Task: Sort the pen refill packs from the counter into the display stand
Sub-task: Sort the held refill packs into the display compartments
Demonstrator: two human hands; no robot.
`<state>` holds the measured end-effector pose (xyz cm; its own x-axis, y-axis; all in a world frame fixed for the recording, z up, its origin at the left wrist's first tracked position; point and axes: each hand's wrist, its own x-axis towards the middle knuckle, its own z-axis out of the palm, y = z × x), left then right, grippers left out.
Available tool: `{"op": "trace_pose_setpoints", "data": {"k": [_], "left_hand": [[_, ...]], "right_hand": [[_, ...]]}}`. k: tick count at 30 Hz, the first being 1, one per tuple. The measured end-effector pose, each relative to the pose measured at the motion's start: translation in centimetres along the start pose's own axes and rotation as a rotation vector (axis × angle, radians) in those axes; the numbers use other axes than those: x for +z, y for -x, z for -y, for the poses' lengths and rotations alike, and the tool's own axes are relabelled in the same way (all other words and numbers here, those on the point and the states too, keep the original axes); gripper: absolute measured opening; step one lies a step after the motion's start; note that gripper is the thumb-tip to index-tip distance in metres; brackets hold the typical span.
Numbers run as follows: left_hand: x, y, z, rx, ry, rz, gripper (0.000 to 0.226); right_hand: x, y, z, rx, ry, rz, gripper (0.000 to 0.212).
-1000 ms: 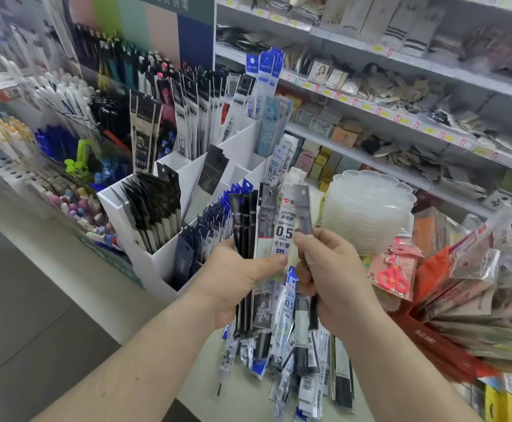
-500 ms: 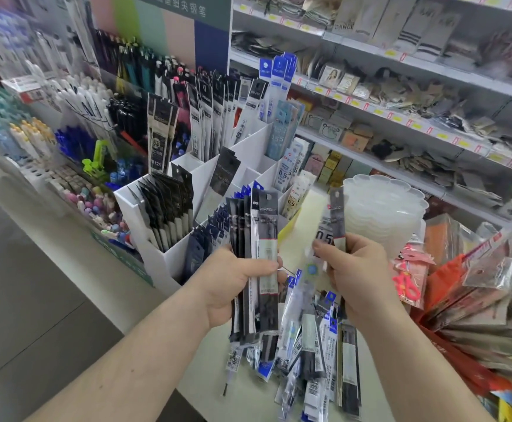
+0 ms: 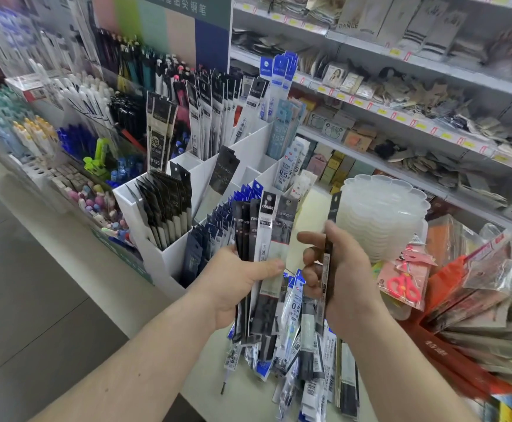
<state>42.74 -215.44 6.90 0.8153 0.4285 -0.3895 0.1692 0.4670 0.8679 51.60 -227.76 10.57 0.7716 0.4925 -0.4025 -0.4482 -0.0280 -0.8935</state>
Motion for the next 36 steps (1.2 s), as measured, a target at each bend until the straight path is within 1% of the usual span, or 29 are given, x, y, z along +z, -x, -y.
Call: {"op": "trace_pose_setpoints", "data": {"k": [1,2,4,6,9,11,14,17,19,21,24,25,27,28,30,31,33,36], "left_hand": [[0.1,0.0,0.0,0.019,-0.010,-0.048,0.023],[0.2,-0.1,0.1,0.046,-0.028,-0.085,0.023],[0.7,-0.1,0.4,0.111,-0.074,-0.129,0.024],[1.3,0.0,0.7,0.175,-0.122,-0.157,0.022],[1.6,0.3,0.8,0.223,-0.173,-0.185,0.017],[1.3,0.5,0.8,0.237,-0.168,-0.158,0.016],[1.0,1.0,1.1,0.250,-0.225,-0.107,0.013],[0.7,1.3,1.4,0.261,-0.251,-0.081,0.017],[0.3,1.5,1.2,0.258,-0.232,-0.090,0.016],[-0.4,1.6,1.0,0.246,-0.221,-0.096,0.012],[-1.3,2.0,0.5,0.216,-0.199,-0.085,0.013],[-1.4,2.2,0.3,0.214,-0.185,-0.090,0.012],[-1.7,2.4,-0.1,0.255,-0.164,-0.167,0.005],[-2.1,2.5,-0.4,0.306,-0.189,-0.248,0.006],[-2.6,3.0,-1.2,0.413,-0.260,-0.430,0.022],[-2.8,3.5,-1.6,0.456,-0.274,-0.492,0.031],[-3.2,4.5,-2.4,0.525,-0.278,-0.556,0.042],[-3.7,5.4,-3.2,0.579,-0.282,-0.623,0.043]], "right_hand": [[0.2,0.1,-0.2,0.007,-0.047,-0.019,0.038],[0.5,0.3,-0.5,-0.001,-0.068,-0.035,0.038],[1.6,0.6,-1.1,-0.024,-0.043,-0.082,0.030],[2.5,0.6,-1.4,-0.038,-0.018,-0.080,0.024],[3.0,0.6,-1.9,-0.015,-0.034,-0.083,0.017],[2.9,0.4,-2.0,-0.003,-0.066,-0.102,0.014],[2.7,0.1,-2.0,0.068,-0.256,-0.110,0.020],[3.1,0.1,-1.6,0.167,-0.386,-0.087,0.020],[3.2,0.2,-1.7,0.157,-0.342,-0.039,0.020],[2.9,0.0,-2.1,0.105,-0.179,0.012,0.020],[1.9,-0.2,-2.2,0.098,0.054,0.118,0.019],[1.6,-0.3,-2.1,0.094,0.099,0.147,0.022],[1.3,-0.5,-1.4,0.068,0.133,0.154,0.027],[1.3,-0.6,-0.8,0.045,0.124,0.135,0.026],[1.5,-1.2,0.4,-0.025,0.090,0.082,0.023],[1.8,-1.5,1.1,-0.070,0.077,0.064,0.022],[2.8,-2.2,2.4,-0.163,0.076,0.036,0.023],[5.0,-3.1,3.9,-0.291,0.125,0.000,0.025]]}}
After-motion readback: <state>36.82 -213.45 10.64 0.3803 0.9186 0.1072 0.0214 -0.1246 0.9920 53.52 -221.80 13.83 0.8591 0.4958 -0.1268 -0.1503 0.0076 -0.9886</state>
